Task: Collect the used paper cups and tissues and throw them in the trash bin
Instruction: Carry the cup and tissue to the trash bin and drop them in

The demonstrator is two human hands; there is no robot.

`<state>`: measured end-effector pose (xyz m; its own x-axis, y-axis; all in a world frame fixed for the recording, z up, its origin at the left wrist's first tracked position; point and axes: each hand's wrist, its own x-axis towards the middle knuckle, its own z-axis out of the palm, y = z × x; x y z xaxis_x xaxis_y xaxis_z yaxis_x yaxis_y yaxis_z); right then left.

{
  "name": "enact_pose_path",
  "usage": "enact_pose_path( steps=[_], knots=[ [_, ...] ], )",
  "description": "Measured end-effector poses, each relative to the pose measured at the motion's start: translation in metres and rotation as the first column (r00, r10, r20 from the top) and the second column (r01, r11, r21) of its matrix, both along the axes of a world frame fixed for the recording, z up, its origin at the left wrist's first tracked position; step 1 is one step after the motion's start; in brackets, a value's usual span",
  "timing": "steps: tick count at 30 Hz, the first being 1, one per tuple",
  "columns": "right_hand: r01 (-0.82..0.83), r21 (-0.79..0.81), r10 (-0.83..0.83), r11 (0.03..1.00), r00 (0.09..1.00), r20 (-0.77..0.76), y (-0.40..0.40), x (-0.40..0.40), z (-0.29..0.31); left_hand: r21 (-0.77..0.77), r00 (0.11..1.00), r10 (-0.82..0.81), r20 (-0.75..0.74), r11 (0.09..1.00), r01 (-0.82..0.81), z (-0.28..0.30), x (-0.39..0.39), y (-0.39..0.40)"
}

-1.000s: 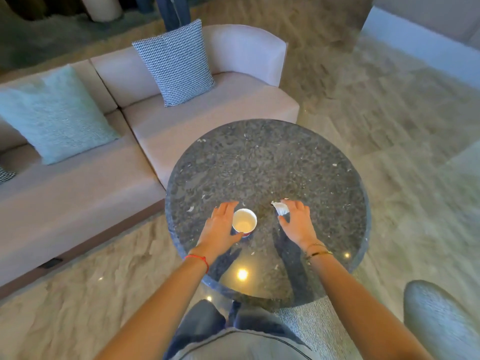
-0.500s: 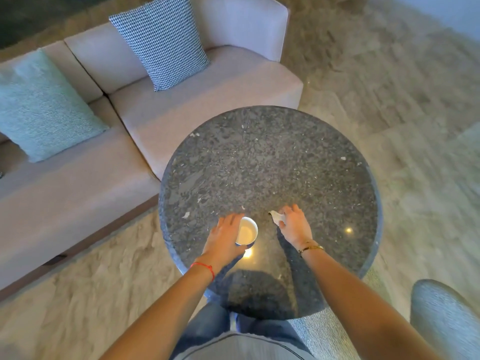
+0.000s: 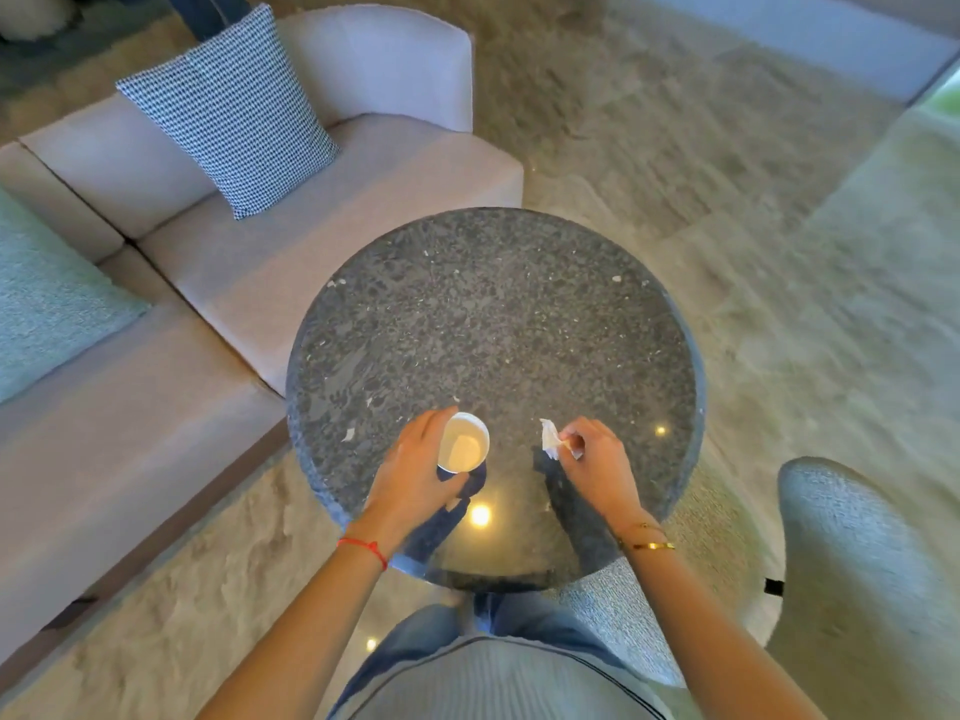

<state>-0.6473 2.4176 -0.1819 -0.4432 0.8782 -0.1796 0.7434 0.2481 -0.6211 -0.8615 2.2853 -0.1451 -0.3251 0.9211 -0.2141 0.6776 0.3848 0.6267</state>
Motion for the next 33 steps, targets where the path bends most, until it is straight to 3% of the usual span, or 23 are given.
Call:
enact_pose_path(
  steps=[9,17,25,29,33],
  knots=[
    [0.336,0.095,-0.322,0.937,0.937,-0.135,-0.152,0.073,0.037,0.178,0.975,-0.22,0.018,0.961,0.213,0.028,0.025,-0.083],
    [0.604,0.115,-0.579,0.788,0.792,-0.192,-0.31,0.152,0.065,0.23,0.854,-0.519,0.041,0.837,0.497,0.055,0.101,-0.143],
    [0.859,0.079,-0.826,0.506,0.509,-0.243,-0.426,0.245,0.068,0.279,0.652,-0.758,0.014,0.629,0.725,0.069,0.221,-0.162],
    [0.942,0.062,-0.907,0.33,0.335,-0.257,-0.476,0.308,0.067,0.3,0.535,-0.845,0.017,0.515,0.803,0.07,0.311,-0.174],
    [0.976,0.074,-0.946,0.205,0.217,-0.24,-0.53,0.388,0.071,0.326,0.405,-0.914,0.022,0.39,0.861,0.071,0.421,-0.197]
  ],
)
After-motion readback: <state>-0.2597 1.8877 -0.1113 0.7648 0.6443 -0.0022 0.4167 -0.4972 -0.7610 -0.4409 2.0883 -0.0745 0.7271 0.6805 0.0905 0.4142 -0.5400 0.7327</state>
